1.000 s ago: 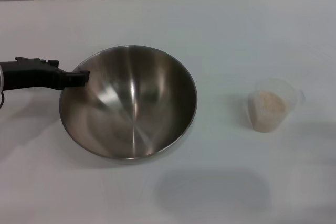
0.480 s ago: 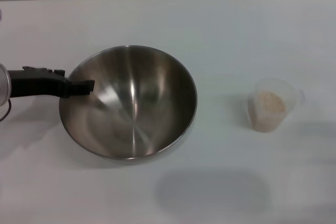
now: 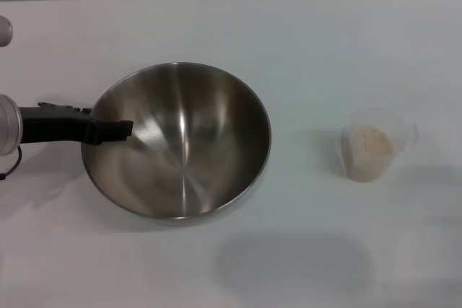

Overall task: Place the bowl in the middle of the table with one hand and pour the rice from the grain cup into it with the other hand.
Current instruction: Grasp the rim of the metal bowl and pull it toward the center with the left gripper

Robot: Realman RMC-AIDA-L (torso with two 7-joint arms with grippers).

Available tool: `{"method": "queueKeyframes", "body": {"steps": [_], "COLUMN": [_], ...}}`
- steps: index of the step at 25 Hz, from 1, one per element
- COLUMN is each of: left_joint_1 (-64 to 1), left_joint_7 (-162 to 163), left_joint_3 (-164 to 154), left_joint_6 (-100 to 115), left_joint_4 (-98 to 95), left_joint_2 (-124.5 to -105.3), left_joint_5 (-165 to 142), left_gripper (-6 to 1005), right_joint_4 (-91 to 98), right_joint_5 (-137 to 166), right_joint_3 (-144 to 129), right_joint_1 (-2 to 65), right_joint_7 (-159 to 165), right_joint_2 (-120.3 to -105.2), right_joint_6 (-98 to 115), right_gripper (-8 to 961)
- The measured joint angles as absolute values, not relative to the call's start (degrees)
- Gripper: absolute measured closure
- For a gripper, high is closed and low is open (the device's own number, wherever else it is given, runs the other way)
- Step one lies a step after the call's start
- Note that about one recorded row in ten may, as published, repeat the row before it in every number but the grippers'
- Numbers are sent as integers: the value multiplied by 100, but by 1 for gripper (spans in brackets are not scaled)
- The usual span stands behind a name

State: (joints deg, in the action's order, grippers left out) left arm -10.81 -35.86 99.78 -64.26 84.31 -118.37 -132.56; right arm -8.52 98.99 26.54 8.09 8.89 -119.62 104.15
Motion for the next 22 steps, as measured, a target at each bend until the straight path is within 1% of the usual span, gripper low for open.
{"method": "queueKeyframes", "body": {"steps": [9,22], "left_joint_1": [-1223,-1326], "left_joint_7": [-3637,-3590], "left_joint_3": [9997,10218], "left_joint_6": [-6645,-6777], "left_joint_4": [8381,8331], "left_joint_2": [-11816,-11826], "left_joint_5": [-13265,-13207], "left_gripper": [356,883], "right_joint_4": [-871,-884], "right_joint_5": [9923,9935], "right_joint_3": [2654,2654], "right_joint_1": [808,816], "right_joint_7": [889,887], "right_joint_2": [-11962,-11962], "right_joint_6": [10415,10417], "right_gripper": [137,137]}}
